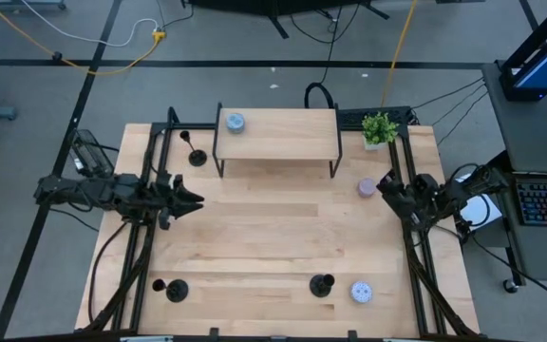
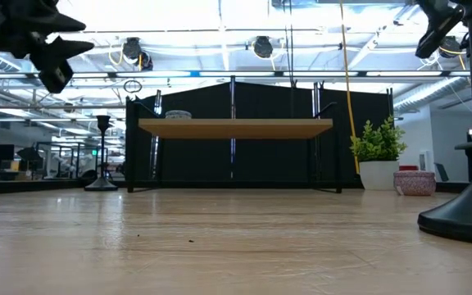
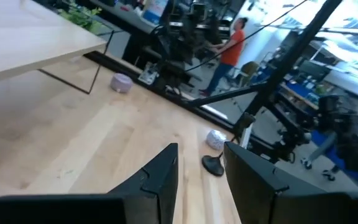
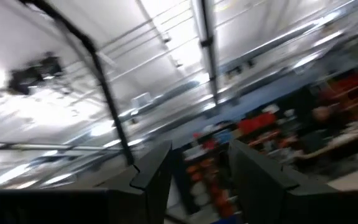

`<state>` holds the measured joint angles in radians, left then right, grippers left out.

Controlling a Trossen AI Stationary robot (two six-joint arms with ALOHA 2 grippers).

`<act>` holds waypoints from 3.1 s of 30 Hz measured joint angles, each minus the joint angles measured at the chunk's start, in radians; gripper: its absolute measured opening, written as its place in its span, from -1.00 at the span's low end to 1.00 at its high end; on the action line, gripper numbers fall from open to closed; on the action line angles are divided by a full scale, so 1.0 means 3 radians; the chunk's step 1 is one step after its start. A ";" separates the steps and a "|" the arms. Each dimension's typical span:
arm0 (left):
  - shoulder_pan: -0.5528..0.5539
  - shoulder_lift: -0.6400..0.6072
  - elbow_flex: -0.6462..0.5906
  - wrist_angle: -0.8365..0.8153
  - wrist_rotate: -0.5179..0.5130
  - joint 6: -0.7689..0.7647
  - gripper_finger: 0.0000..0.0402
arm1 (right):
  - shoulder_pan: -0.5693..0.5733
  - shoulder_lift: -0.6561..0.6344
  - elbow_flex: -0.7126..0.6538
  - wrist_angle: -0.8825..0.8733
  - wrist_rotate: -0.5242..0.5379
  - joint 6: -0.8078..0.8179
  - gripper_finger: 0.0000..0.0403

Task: Pick & Place candle stick holders
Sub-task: Put the purple patterned scented candle on the shelf

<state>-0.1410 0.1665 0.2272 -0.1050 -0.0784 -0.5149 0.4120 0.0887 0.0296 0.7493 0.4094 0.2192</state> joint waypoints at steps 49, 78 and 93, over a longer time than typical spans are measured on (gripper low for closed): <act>0.0000 -0.0381 -0.0565 0.0040 -0.0198 -0.0209 -0.35 | -0.0202 0.2333 0.3824 -0.5626 0.1597 0.1330 -0.25; 0.0000 -0.0381 -0.0565 0.0035 -0.0167 -0.0011 -0.35 | -0.1784 0.2793 0.3042 -0.6831 -0.0071 0.2691 -0.25; 0.0000 -0.0381 -0.0567 0.0032 -0.0030 -0.0017 -0.35 | -0.2404 0.2792 0.2376 -0.6024 -0.0243 0.2371 0.18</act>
<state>-0.1410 0.0521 0.0571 -0.0956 -0.0875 -0.5201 -0.3091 0.9264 0.7422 -1.0580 0.3365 0.9304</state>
